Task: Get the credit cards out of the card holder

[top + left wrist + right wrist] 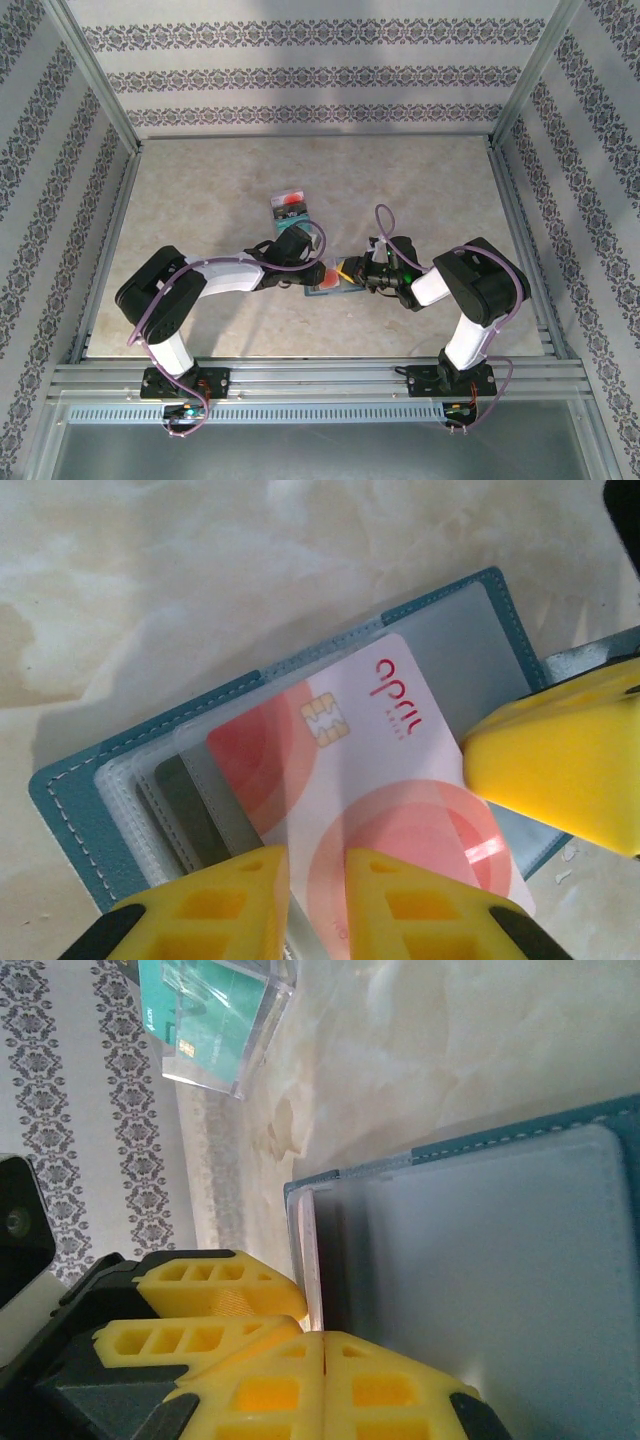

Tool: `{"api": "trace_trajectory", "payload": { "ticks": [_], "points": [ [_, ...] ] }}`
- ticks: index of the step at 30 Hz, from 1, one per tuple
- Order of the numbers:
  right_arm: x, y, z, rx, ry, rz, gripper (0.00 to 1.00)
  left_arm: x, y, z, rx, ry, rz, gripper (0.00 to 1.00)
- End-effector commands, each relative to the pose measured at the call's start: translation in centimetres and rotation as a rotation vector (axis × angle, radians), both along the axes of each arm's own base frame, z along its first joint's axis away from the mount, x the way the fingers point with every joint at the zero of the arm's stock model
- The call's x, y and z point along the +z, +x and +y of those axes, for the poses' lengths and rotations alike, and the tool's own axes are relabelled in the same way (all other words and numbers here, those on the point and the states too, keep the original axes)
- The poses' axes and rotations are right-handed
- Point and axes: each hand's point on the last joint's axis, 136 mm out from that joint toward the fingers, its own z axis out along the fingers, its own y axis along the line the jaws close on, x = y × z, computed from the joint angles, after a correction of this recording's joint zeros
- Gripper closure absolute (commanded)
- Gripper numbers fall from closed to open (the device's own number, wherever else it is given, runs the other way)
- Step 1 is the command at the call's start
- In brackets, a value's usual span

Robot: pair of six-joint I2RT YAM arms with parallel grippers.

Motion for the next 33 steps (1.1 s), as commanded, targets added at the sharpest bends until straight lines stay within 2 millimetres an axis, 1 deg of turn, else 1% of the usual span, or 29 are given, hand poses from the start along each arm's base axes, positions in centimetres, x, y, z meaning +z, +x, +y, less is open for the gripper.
{"api": "trace_trajectory", "payload": {
  "ticks": [1,5,7,10,19,25,28,33],
  "points": [
    [0.3,-0.1,0.8,0.019,0.014,-0.036,0.89,-1.4,-1.1,-0.3,-0.025,-0.003,0.050,0.79],
    [0.3,-0.2,1.6,0.038,0.023,-0.040,0.83,-1.6,-1.3,-0.4,-0.018,-0.015,0.061,0.79],
    [0.3,-0.2,1.9,0.044,0.027,-0.043,0.83,-1.6,-1.4,-0.4,-0.020,-0.015,0.062,0.79],
    [0.3,-0.2,1.8,0.036,0.031,-0.045,0.87,-1.6,-1.4,-0.2,-0.015,-0.013,0.061,0.80],
    [1.0,-0.3,0.5,0.010,0.035,-0.060,0.88,-2.1,-1.7,0.9,0.008,0.024,0.066,0.80],
    [1.5,0.0,0.0,0.000,0.045,-0.069,0.88,-2.2,-1.7,1.3,0.019,0.040,0.063,0.80],
    [1.9,0.2,-0.2,-0.006,0.050,-0.077,0.91,-2.2,-1.7,1.3,0.019,0.042,0.065,0.80],
    [2.2,0.4,-0.6,-0.013,0.044,-0.085,0.98,-2.0,-1.6,1.3,0.022,0.043,0.062,0.80]
  ]
}}
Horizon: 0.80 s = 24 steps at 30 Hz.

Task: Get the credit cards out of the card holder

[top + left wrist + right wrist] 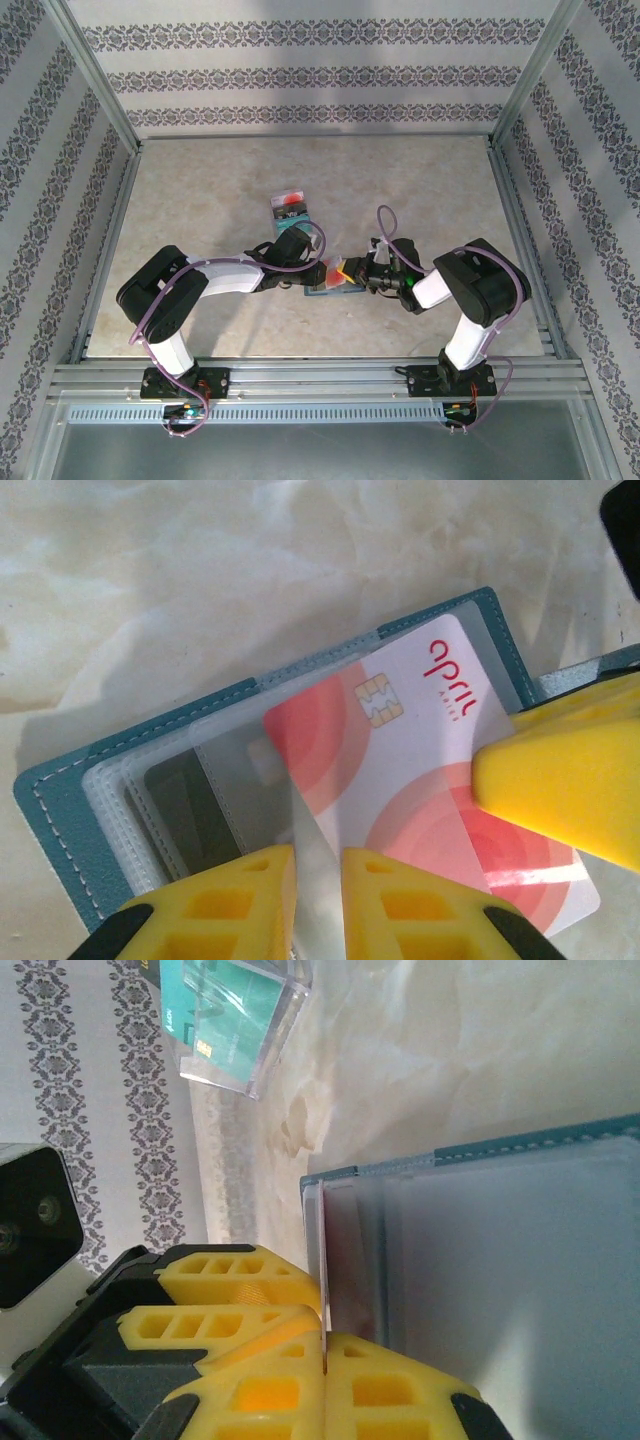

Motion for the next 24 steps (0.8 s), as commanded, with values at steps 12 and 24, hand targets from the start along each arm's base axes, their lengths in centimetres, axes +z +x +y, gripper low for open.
{"api": "trace_trajectory", "payload": {
  "ticks": [12,24],
  "points": [
    [0.7,-0.1,-2.6,0.006,-0.137,-0.053,1.00,-0.6,-1.4,1.3,0.011,0.047,0.044,0.78],
    [5.9,-1.3,-3.8,0.165,-0.366,-0.250,1.00,7.4,0.7,0.1,-0.065,-0.017,-0.140,0.46]
  ]
}}
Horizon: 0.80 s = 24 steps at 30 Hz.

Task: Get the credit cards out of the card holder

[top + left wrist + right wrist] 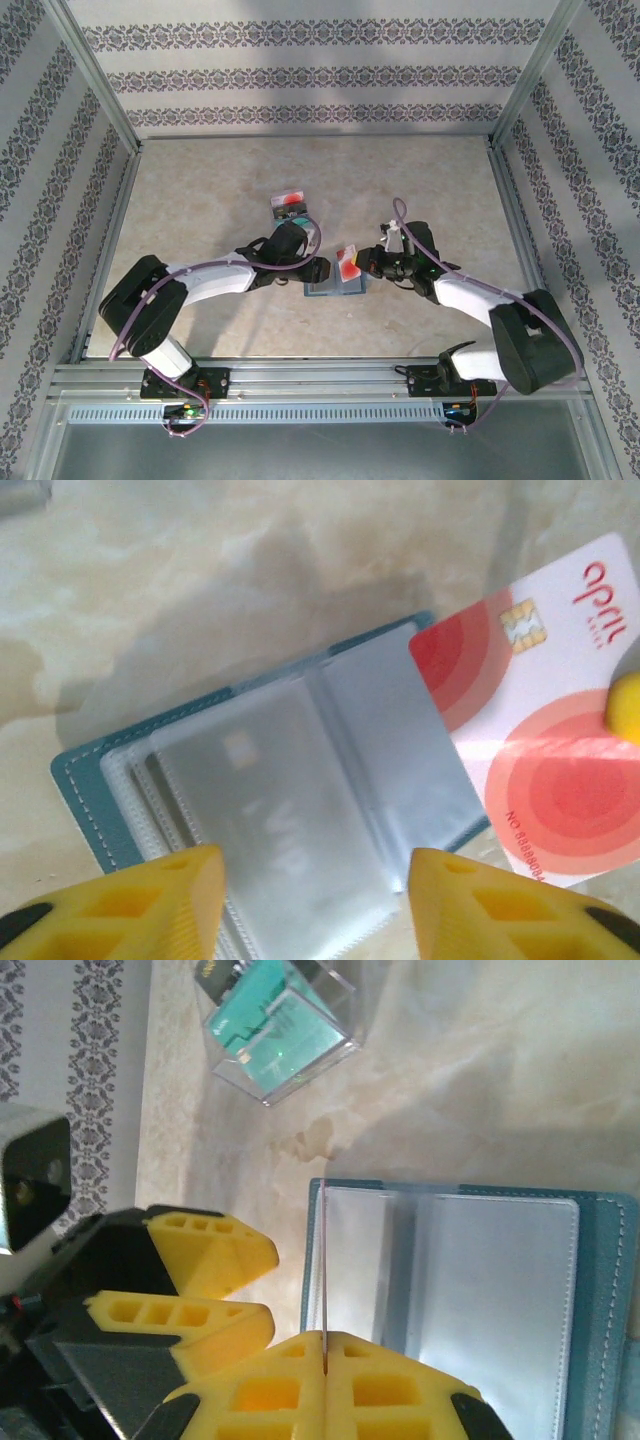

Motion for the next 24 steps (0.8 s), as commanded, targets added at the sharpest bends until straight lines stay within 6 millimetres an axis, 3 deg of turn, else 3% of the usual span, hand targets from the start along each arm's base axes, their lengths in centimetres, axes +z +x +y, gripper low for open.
{"api": "trace_trajectory", "payload": {
  "ticks": [1,4,6,12,19,24],
  "points": [
    [1.0,-1.2,-0.7,0.097,-0.111,-0.058,1.00,3.7,1.1,-0.1,-0.060,0.003,-0.106,0.46],
    [3.2,-1.7,-0.3,0.169,-0.114,-0.132,1.00,5.5,1.6,0.1,-0.139,-0.026,-0.159,0.40],
    [4.5,-2.2,0.0,0.219,-0.112,-0.174,1.00,7.0,1.4,-0.2,-0.237,-0.076,-0.189,0.31],
    [7.5,-3.8,1.3,0.366,-0.057,-0.275,1.00,8.8,-1.1,-1.2,-0.490,-0.125,-0.221,0.23],
    [10.7,-5.5,2.7,0.506,0.051,-0.359,1.00,10.1,-2.8,-1.8,-0.609,-0.233,-0.217,0.24],
    [12.0,-5.8,3.2,0.558,0.098,-0.389,1.00,10.7,-3.7,-2.1,-0.655,-0.311,-0.202,0.35]
  ]
}}
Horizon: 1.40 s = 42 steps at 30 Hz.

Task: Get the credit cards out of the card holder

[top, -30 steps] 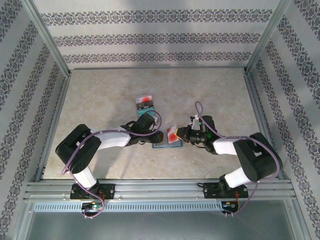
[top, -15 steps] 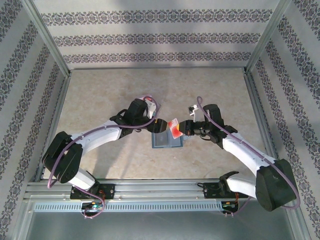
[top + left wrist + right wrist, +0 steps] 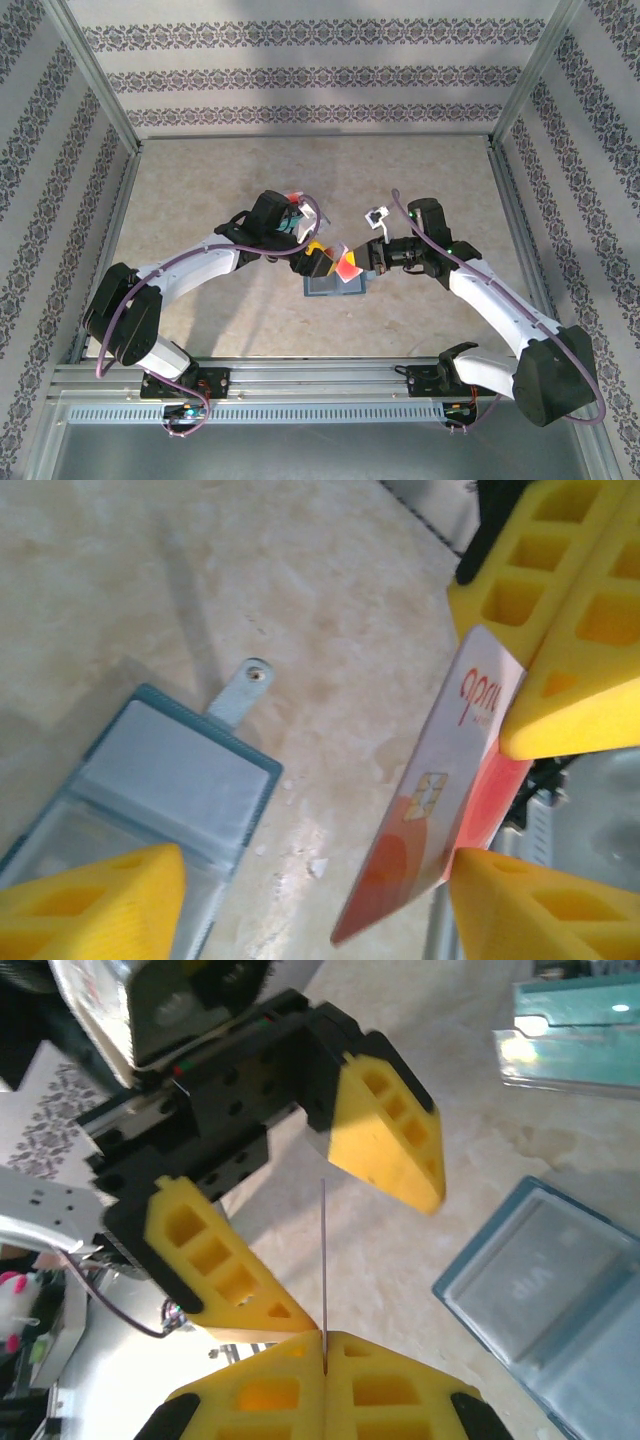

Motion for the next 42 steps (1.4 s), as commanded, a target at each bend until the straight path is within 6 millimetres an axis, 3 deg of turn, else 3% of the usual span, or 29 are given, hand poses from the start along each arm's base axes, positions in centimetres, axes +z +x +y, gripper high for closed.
{"api": "trace_trajectory", "payload": {
  "ticks": [1,10,15,17,21,23,25,32,39,42],
  "points": [
    [2.0,-1.2,1.0,0.110,0.063,-0.047,1.00,1.6,-1.1,-0.3,-0.089,-0.080,-0.002,0.38],
    [2.0,-1.4,1.6,0.155,0.081,-0.042,1.00,3.5,-1.8,-1.0,-0.128,-0.209,0.041,0.65],
    [2.0,-0.8,1.6,0.132,0.075,-0.055,1.00,4.0,-1.9,-1.0,-0.119,-0.240,0.052,1.00],
    [1.8,-0.3,1.4,0.100,0.059,-0.061,0.94,4.1,-1.8,-0.9,-0.103,-0.242,0.052,1.00],
    [1.5,1.0,0.4,-0.027,0.023,-0.086,0.62,4.6,-1.2,0.1,-0.022,-0.242,0.011,1.00],
    [1.5,1.9,-0.4,-0.124,0.020,-0.095,0.53,5.0,-0.3,0.9,0.070,-0.240,-0.025,1.00],
    [1.8,2.7,-1.0,-0.224,0.042,-0.087,0.38,5.4,1.0,1.8,0.196,-0.242,-0.050,1.00],
    [2.4,2.6,-0.5,-0.346,0.168,-0.072,0.37,7.6,2.4,3.5,0.382,-0.355,-0.094,1.00],
    [5.0,1.4,2.8,-0.298,0.259,-0.158,0.37,9.1,1.8,3.1,0.357,-0.440,-0.069,1.00],
    [5.2,1.8,3.3,-0.302,0.283,-0.165,0.40,9.7,1.6,3.0,0.343,-0.466,-0.065,1.00]
  ]
}}
